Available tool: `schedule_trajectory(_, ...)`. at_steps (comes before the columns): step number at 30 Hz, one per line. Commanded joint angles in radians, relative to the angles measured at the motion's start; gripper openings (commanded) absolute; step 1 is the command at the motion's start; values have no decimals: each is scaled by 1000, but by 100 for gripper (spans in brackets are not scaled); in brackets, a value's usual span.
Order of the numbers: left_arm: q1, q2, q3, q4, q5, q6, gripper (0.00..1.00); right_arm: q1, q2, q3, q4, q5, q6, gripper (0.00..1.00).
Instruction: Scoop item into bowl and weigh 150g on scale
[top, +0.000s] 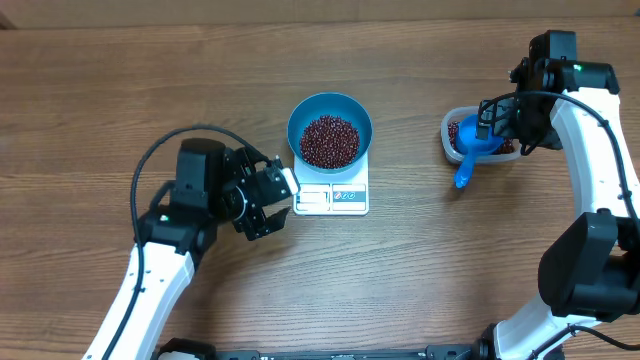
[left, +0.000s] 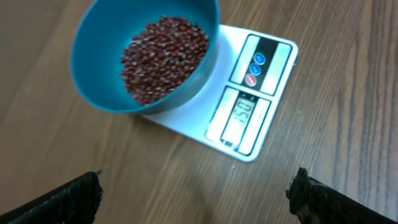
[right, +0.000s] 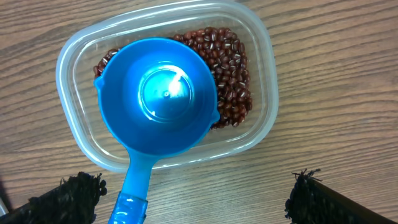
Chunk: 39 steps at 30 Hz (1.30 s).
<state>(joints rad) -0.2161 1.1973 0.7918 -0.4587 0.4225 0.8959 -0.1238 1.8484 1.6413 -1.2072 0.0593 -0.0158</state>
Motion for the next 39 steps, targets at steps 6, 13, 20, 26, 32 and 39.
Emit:
schedule_trajectory(6,-7,7,-111,134,236,-113,100,-1,-18,-3,3,6,-5,100)
schedule_trajectory(13,-8,7,-157,145,241,-370,100,-1,-18,-3,3,6,-4,100)
schedule_trajectory(20,-8,7,-176,89,240,-520,100,-1,-18,-3,3,7,-5,100)
schedule_trajectory(26,-8,7,-176,43,255,-613,99,-1,-18,-3,3,7,-5,100)
schedule_trajectory(32,-8,7,-176,29,256,-616,100,-1,-18,-3,3,7,-4,100)
schedule_trajectory(39,-8,7,-176,1,201,-640,100,-1,-18,-3,3,6,-4,100)
